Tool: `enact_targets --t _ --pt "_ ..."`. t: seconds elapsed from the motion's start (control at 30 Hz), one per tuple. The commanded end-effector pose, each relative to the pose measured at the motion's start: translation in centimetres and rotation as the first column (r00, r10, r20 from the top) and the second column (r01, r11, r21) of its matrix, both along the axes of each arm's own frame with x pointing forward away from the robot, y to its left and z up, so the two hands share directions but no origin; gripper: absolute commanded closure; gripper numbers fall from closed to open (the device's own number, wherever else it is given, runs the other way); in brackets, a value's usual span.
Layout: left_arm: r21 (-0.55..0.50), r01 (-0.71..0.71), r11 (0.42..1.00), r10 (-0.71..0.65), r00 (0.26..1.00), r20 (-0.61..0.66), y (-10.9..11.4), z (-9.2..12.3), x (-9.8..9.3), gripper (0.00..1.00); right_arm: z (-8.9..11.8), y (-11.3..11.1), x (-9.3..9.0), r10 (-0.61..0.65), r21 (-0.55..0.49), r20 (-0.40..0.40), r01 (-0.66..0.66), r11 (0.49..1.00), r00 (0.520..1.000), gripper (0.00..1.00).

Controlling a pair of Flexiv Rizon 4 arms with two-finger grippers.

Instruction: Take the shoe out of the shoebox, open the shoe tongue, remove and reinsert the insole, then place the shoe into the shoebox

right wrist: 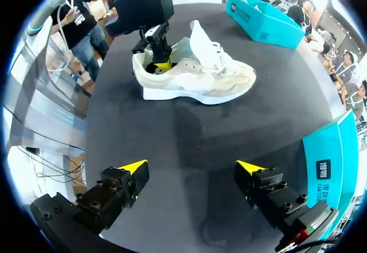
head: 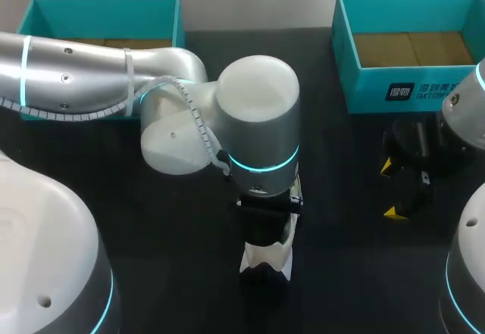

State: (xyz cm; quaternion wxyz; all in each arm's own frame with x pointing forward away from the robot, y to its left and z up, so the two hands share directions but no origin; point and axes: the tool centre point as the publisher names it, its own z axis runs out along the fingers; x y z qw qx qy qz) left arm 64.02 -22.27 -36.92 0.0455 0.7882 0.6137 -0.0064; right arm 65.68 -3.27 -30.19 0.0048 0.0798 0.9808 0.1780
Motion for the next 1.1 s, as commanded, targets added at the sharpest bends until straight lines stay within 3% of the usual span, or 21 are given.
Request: enact_targets --t 0.03,0.3,0.47,0.63,0.73,1.1 --pt "0.027 -0.008 1.0 0.007 0.999 0.042 -0.4 0.5 -0.2 0.99 -0.1 0.1 -0.1 -0.002 -0.003 0.002 0.002 1.0 1.0 0.0" --pt "0.056 -0.021 0.998 0.016 0.996 0.088 0.1 0.7 1.2 0.77 -0.1 0.1 -0.1 -0.002 -0.003 0.002 0.002 1.0 1.0 0.0" --pt "0.067 -0.019 0.998 0.013 0.995 0.095 0.3 0.3 1.7 0.69 -0.1 0.1 -0.1 -0.002 -0.003 0.002 0.002 1.0 1.0 0.0" --pt "0.072 -0.019 0.997 0.013 0.996 0.091 0.9 0.2 2.0 0.51 -0.1 0.1 -0.1 -0.002 -0.003 0.002 0.002 1.0 1.0 0.0" --pt "0.069 -0.021 0.997 0.015 0.996 0.088 1.2 0.4 2.1 0.0 -0.1 0.1 -0.1 -0.002 -0.003 0.002 0.002 1.0 1.0 0.0" --pt "0.047 -0.012 0.999 0.007 0.995 0.104 1.4 1.6 2.5 0.0 -0.1 0.1 -0.1 -0.002 -0.003 0.002 0.002 1.0 1.0 0.0"
